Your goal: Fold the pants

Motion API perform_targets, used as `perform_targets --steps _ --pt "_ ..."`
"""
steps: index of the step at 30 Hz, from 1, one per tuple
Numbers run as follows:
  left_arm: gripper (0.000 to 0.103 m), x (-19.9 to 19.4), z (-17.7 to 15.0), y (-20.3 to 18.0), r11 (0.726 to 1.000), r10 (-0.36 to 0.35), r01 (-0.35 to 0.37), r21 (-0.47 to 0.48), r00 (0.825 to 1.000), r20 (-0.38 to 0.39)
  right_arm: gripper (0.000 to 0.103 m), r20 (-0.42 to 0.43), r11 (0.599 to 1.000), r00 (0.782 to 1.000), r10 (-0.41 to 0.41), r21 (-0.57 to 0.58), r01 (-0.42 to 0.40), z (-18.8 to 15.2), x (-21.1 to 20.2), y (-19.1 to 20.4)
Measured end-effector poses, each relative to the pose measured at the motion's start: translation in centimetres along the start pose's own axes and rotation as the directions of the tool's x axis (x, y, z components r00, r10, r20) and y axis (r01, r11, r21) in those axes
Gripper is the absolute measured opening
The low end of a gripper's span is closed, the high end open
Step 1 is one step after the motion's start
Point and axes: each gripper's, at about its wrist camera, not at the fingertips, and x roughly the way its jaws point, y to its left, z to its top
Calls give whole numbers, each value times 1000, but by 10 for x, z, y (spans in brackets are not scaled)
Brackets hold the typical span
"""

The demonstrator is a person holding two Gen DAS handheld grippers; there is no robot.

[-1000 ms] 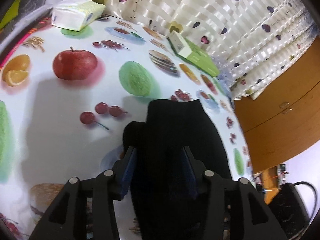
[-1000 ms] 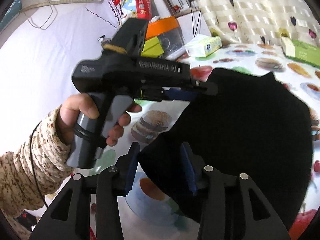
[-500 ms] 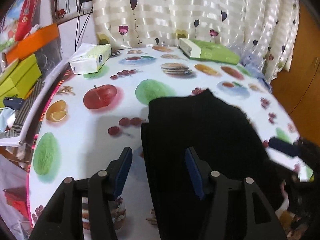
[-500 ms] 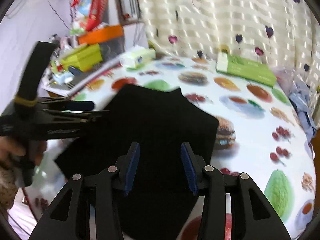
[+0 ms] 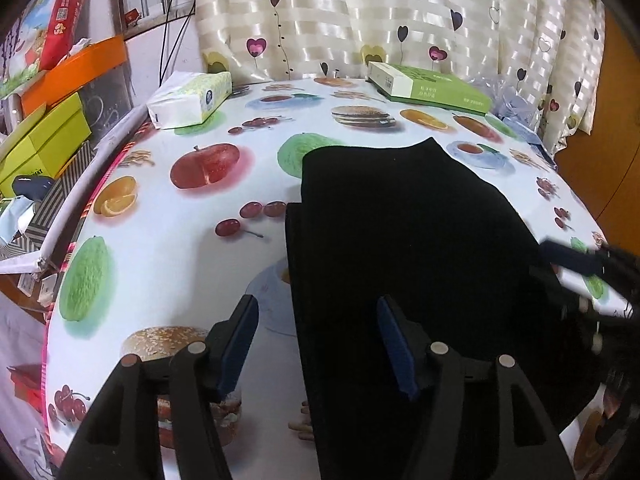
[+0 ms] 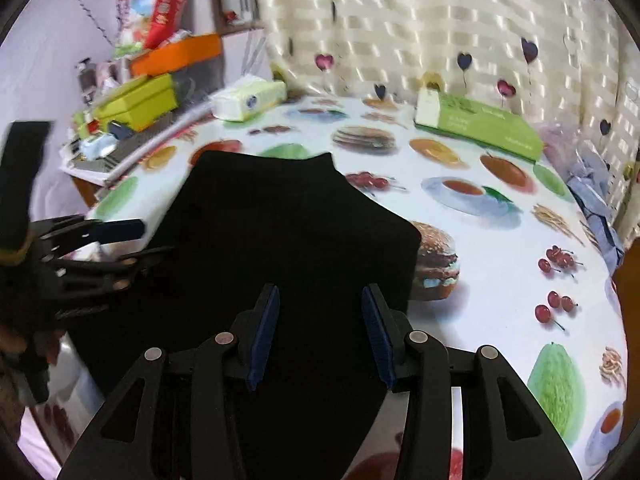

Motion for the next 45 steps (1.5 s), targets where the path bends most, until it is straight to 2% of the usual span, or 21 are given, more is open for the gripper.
perform_targets --steps 2,5,12,18,23,24,25,27,31,33,36,38,41,45 --pt "66 0 -1 -1 1000 10 -10 8 1000 5 44 -29 1000 999 -13 -5 13 2 11 -1" --pt "66 -1 -1 -5 999 35 -36 38 999 20 44 -11 998 999 -46 -48 46 0 16 5" --pt "67 -1 -1 -2 1000 16 -16 10 1000 12 44 -37 998 998 -41 -43 39 5 12 4" --pt "67 -9 -5 2 1000 31 -31 3 999 21 44 27 998 999 19 -66 -17 8 -12 18" --pt "67 -24 -8 12 998 56 -55 -22 997 51 45 33 988 993 116 -103 -112 7 -22 36" --pt "67 -27 -9 14 998 62 -60 -29 997 54 48 30 983 989 145 -114 -141 6 -23 40" --pt "67 -31 -10 18 997 66 -63 -41 996 59 58 22 976 984 178 -129 -174 5 -23 46" --pt "67 -37 -12 28 995 77 -73 -64 995 64 65 15 963 975 221 -163 -216 2 -25 54" --pt "69 -45 -19 56 986 68 -57 -159 996 63 65 0 916 953 302 -276 -290 -9 -26 81" --pt "70 -47 -24 69 978 84 -70 -194 995 62 65 -39 903 951 305 -304 -302 -14 -20 92" --pt "70 -46 -30 88 959 42 -28 -283 998 46 65 -71 886 952 298 -352 -303 -21 -10 106" --pt "70 -45 -34 91 958 49 -36 -285 998 39 65 -91 867 950 299 -390 -310 -26 -5 114" --pt "70 -44 -35 93 952 2 9 -306 999 38 75 -112 841 950 291 -443 -310 -32 1 124" --pt "70 -40 -33 91 945 -37 48 -322 998 42 76 -91 798 974 209 -560 -224 -42 3 140"
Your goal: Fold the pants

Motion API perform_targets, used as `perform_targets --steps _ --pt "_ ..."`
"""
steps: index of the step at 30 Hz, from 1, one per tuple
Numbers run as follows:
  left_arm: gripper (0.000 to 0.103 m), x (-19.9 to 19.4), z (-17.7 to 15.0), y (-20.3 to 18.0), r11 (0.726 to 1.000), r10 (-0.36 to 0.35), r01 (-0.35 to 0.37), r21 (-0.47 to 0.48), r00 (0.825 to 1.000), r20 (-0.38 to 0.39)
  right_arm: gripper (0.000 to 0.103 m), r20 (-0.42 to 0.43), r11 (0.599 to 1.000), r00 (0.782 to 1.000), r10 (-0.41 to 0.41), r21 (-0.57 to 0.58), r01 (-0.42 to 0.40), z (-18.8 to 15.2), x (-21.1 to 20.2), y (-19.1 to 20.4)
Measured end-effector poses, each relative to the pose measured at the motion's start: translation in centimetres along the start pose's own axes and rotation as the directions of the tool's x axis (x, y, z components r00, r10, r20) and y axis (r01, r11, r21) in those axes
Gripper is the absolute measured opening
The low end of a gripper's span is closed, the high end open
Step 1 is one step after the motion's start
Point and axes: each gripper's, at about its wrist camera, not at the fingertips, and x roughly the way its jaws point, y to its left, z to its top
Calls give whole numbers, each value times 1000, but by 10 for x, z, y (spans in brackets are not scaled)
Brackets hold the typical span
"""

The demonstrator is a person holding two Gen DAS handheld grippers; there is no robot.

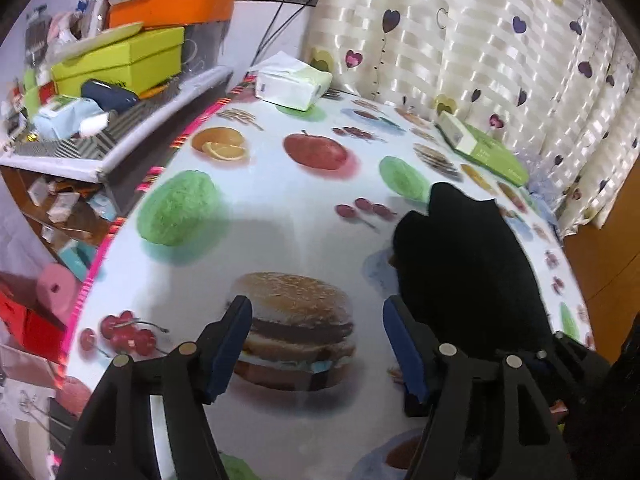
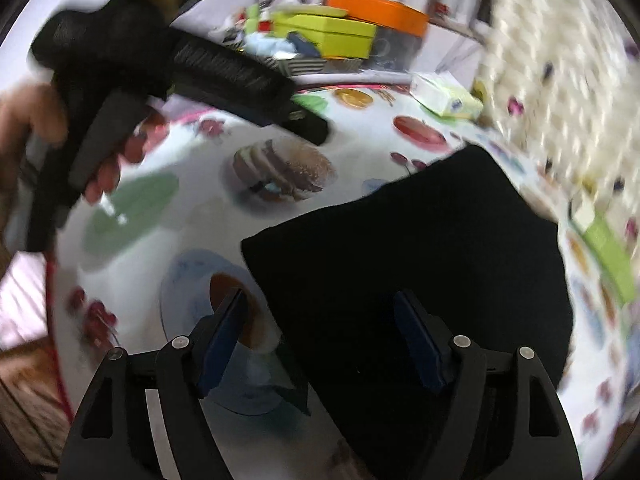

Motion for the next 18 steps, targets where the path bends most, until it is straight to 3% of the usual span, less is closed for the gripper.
perform_targets --steps 3,6,9,13,16,18 --pt "71 6 1 2 997 -62 61 -43 998 -31 76 -22 992 992 -123 9 123 1 7 -3" --pt "71 12 2 0 997 -70 68 -45 996 -46 76 -19 990 991 -135 26 135 -1 9 -8" --pt "71 21 2 0 985 -153 145 -98 985 -83 74 -14 987 988 -156 24 157 -2 7 -7" --pt "71 32 2 -5 972 -213 197 -125 969 -125 43 23 989 994 -110 98 107 -4 0 -15" --pt "71 38 1 -1 941 -296 264 -210 945 -141 37 67 983 993 -97 165 85 -4 -9 -25" --pt "71 42 0 -2 940 -301 263 -218 939 -164 36 89 972 994 -64 232 42 -8 -14 -35"
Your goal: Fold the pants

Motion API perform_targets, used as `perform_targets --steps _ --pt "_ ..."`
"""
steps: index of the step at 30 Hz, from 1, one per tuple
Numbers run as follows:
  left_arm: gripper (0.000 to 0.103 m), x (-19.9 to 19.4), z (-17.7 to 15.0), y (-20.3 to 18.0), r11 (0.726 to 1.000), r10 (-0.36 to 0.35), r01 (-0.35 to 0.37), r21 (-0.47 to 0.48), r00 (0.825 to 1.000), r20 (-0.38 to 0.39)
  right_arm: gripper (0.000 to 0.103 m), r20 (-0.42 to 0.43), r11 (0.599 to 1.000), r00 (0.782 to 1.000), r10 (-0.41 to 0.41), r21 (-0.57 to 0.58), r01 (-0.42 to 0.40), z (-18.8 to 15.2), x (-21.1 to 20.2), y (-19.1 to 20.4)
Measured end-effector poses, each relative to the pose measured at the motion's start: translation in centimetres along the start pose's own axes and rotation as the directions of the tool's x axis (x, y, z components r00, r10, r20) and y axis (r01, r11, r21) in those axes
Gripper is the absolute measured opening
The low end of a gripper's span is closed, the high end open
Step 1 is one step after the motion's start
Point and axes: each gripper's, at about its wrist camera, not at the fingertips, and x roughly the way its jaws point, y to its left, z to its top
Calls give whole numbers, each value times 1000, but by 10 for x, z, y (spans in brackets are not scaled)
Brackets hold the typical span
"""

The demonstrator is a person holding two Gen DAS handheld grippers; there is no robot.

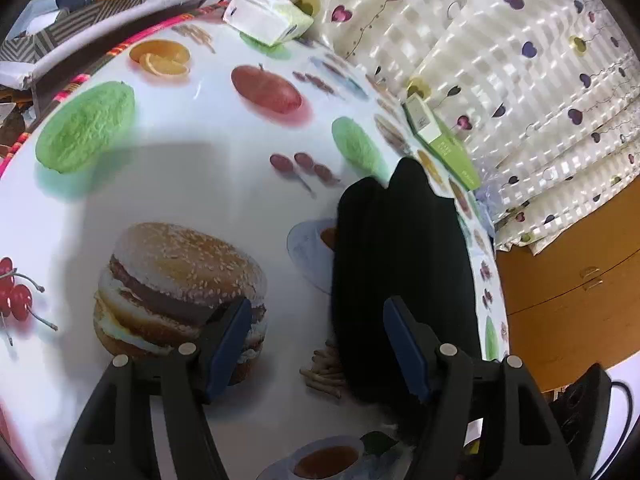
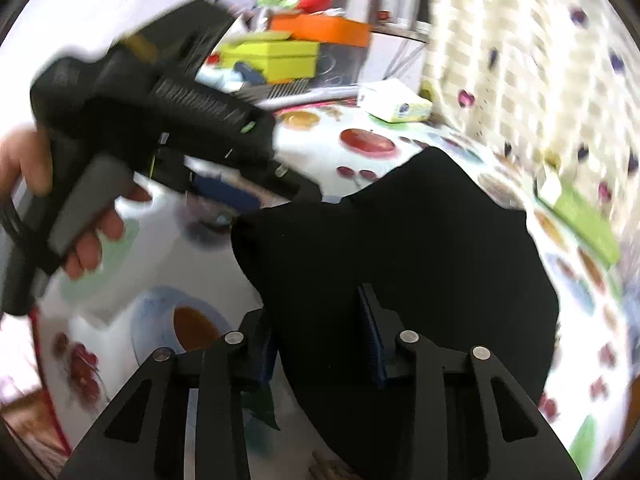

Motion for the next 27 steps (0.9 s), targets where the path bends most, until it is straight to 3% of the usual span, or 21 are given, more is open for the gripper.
perform_targets --steps 6,10,16,19,27 --pt "72 17 2 -6 984 -166 161 -78 984 -70 36 10 995 998 61 72 -62 -3 -5 -13" --pt "79 36 4 -8 937 -315 289 -195 942 -118 36 18 994 998 67 84 -68 -4 -6 -13" --pt "79 34 -5 -16 947 -285 254 -195 946 -154 35 32 988 995 92 119 -95 -6 -8 -22" --pt "80 41 -4 -11 913 -354 304 -273 922 -159 35 32 988 995 95 121 -98 -6 -8 -22" --pt "80 63 15 -28 915 -374 321 -244 902 -217 35 13 987 995 98 129 -99 -9 -6 -26"
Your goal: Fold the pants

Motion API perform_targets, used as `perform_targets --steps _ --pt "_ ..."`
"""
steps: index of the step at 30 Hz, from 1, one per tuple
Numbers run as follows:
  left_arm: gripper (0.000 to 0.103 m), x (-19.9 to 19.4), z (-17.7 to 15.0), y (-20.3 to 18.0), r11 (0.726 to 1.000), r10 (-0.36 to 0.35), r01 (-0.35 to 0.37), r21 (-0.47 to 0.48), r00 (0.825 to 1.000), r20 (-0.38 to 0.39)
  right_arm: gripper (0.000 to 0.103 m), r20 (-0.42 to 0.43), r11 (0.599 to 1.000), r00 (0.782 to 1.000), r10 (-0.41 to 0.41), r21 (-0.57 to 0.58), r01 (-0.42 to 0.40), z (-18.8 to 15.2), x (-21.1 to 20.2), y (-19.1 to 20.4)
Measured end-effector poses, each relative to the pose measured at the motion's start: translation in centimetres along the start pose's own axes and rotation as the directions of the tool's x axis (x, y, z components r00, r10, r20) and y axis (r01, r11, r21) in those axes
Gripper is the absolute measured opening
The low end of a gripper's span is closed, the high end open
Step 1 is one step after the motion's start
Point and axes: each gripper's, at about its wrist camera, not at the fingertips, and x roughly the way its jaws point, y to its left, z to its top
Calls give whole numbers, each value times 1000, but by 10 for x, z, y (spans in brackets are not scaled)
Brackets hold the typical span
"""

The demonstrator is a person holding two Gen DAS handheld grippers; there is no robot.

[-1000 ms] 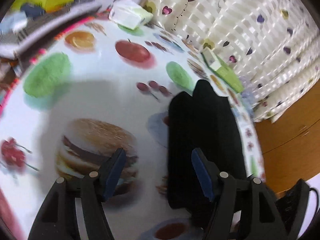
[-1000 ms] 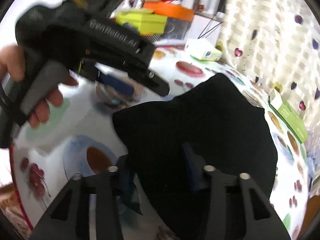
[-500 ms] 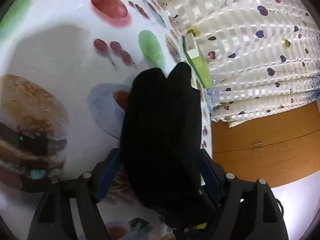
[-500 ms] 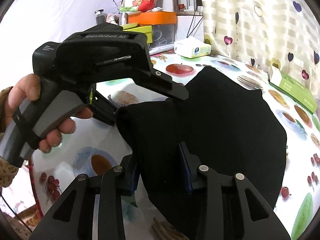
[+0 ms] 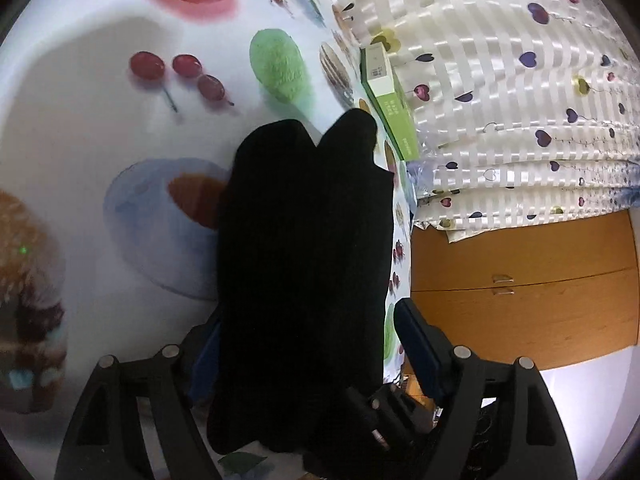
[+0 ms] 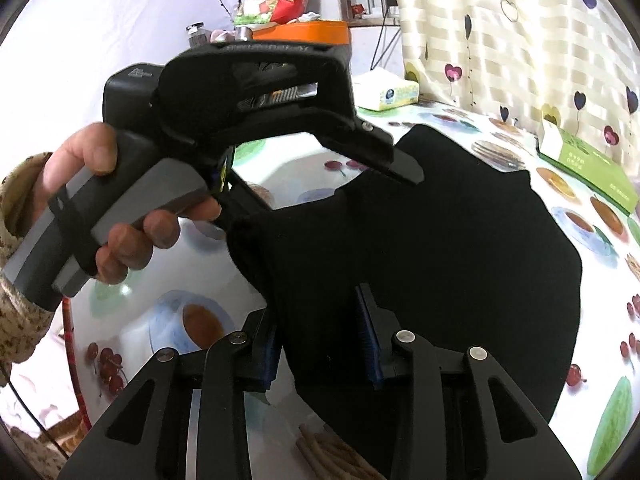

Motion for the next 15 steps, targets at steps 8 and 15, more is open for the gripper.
perform_targets --steps 8,15 --pt "60 4 3 -7 996 70 -68 65 997 -25 38 9 999 999 37 -11 -37 -3 -20 -7" --pt "37 6 -3 -20 952 218 -218 213 976 26 44 51 965 995 89 242 -99 -23 -75 -78"
